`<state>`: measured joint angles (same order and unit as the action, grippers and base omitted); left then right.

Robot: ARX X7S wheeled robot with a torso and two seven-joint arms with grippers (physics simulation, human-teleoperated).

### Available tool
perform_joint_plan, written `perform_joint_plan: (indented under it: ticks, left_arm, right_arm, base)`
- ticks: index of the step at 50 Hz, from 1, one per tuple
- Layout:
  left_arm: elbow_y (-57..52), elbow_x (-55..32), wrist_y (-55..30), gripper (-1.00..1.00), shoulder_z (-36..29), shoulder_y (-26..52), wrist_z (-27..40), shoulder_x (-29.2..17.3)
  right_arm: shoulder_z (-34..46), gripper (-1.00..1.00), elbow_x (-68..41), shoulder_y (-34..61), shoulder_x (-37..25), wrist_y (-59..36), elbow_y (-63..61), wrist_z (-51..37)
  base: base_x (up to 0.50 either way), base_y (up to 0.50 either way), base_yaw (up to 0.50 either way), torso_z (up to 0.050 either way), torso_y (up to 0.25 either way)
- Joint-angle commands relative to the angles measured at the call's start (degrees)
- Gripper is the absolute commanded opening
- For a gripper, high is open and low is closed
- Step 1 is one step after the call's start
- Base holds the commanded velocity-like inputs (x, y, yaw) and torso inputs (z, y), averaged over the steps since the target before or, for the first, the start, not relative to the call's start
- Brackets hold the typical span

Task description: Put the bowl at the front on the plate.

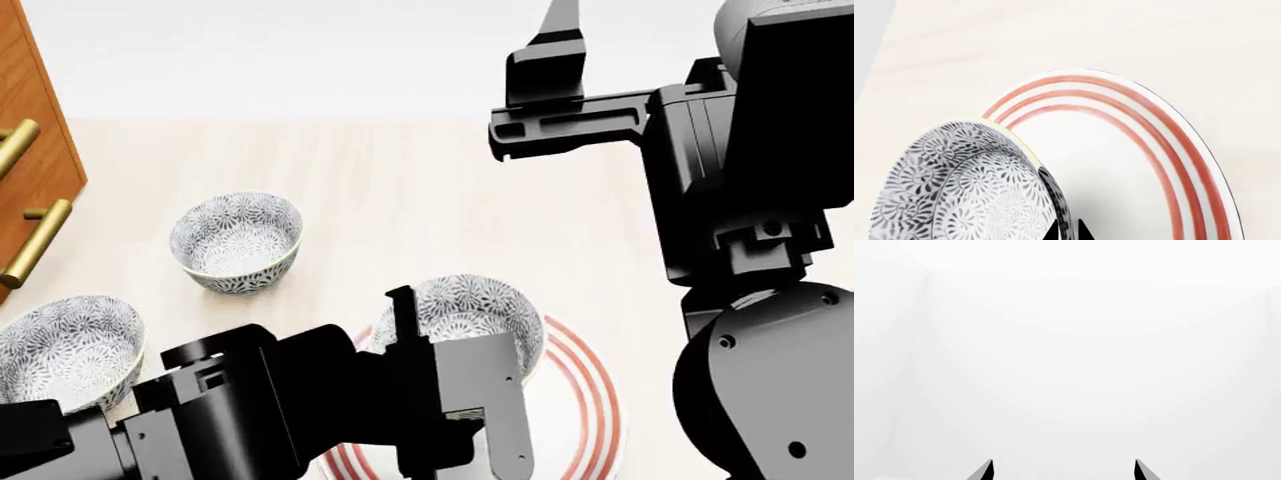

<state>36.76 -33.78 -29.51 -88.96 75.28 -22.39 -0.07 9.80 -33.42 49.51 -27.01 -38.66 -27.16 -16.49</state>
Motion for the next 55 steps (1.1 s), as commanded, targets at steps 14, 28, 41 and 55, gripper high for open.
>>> perform_joint_plan:
  ticks: [14, 28, 41, 55]
  left_arm:
    - [0.3, 0.9, 1.6, -1.0, 0.4, -1.1, 0.2, 0.1]
    - [0.1, 1.2, 1.9, -1.0, 0.3, -2.2, 0.3, 0.1]
    - [0.3, 1.6, 2.1, -1.0, 0.4, -2.9, 0.0, 0.1]
    - [0.0, 2.7, 1.7, -1.0, 0.3, -4.0, -0.5, 0.1]
  right_arm:
    - [0.1, 1.0, 0.0, -0.7, 0.0, 1.1, 0.5, 0.2]
    - [0.2, 1.0, -0.1, -0.8, 0.0, 1.5, 0.8, 0.2]
    - [0.3, 1.0, 0.0, -1.1, 0.1, 1.9, 1.1, 0.1]
    - [0.4, 1.0, 0.1, -1.3, -0.3, 2.1, 0.8, -0.1]
  base:
    - [0.0, 0.0, 0.0, 0.0, 0.001]
    - [0.0, 0.0, 0.0, 0.0, 0.0]
    - [0.0, 0.0, 0.0, 0.0, 0.001]
    - [0.0, 0.0, 0.0, 0.0, 0.0]
